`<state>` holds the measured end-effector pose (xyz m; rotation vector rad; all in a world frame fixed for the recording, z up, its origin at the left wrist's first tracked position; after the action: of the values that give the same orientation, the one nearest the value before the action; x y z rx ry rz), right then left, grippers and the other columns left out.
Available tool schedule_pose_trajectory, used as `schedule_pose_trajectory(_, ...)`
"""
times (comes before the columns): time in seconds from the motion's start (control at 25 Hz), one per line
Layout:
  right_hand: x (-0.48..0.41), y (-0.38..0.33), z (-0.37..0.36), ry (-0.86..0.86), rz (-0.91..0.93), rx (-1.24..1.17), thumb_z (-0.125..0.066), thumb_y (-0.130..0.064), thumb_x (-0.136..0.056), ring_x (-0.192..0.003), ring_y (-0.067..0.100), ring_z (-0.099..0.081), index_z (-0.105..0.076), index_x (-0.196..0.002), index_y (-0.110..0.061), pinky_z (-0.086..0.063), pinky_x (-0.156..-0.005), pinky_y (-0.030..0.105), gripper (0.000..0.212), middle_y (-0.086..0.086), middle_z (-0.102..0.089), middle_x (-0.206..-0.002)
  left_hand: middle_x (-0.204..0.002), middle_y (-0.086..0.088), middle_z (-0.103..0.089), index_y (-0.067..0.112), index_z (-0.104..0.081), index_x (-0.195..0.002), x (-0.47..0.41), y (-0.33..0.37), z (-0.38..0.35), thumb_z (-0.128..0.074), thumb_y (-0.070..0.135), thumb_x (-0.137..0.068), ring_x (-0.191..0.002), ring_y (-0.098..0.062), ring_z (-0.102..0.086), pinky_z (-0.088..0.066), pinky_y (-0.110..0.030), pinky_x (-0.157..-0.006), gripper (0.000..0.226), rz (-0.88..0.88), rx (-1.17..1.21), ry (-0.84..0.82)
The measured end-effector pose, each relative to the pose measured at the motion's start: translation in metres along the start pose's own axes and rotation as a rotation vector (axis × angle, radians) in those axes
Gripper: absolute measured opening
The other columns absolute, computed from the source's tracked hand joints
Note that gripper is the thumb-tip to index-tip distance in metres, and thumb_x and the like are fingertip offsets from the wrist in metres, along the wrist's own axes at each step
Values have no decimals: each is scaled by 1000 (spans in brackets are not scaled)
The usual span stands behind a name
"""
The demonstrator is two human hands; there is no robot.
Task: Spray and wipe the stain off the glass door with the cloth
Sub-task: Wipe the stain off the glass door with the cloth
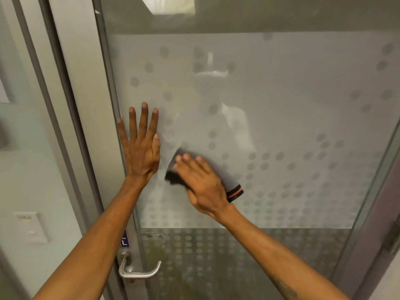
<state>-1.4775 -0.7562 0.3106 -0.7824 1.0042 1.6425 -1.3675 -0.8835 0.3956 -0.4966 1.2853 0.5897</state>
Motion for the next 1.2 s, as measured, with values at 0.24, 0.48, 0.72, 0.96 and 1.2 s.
schedule_pose_trajectory(0.24,117,19,5,-196,169,223,-42,6,-90,-150,20,-39,-55,-146,-12,-26,-126,46,60,3,-45,-158,-173,-8,-16,21,-11,-166,6,1,-5,-26,28,-109,-158,-21,8,-2,-60,-127,59,52,-39,34)
schedule_pose_trajectory(0.48,88,75,68,329,-451,123,-47,18,-80,-155,27,-27,-45,-149,-5,-20,-126,52,73,10,-40,-158,-172,-6,-17,26,-2,-164,10,0,-11,-22,31,-109,-158,-18,17,4,-55,-128,59,96,-48,79)
schedule_pose_trajectory(0.72,26,0,-9,116,-234,36,-59,-1,-83,-157,20,-22,-48,-150,-8,-13,-129,41,68,4,-32,-163,-171,-7,-18,22,-8,-165,11,0,-11,-14,37,-108,-159,-22,4,4,-56,-128,59,103,20,87)
schedule_pose_trajectory(0.96,53,-73,-71,-258,258,-40,-68,-6,-80,-142,24,-50,-67,-133,-5,-31,-124,42,52,10,-59,-146,-170,-9,-22,17,-25,-163,9,11,-8,-19,34,-107,-158,-40,-15,-1,-59,-127,58,193,99,119)
schedule_pose_trajectory(1.2,126,-40,-49,-482,506,-34,-70,0,-86,-135,26,-58,-75,-118,-3,-38,-119,50,33,11,-64,-141,-171,-6,-19,21,-17,-165,13,14,-12,-14,37,-108,-161,-28,-4,-4,-59,-127,59,255,44,134)
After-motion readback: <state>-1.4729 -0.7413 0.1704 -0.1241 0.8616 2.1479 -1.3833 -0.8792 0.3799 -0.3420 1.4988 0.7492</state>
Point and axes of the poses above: each hand's wrist, its own x-axis away from the middle knuckle, its own z-axis out of the back of the hand, y = z × x, the point moved 8 cm from there along -x, towards the middle knuckle
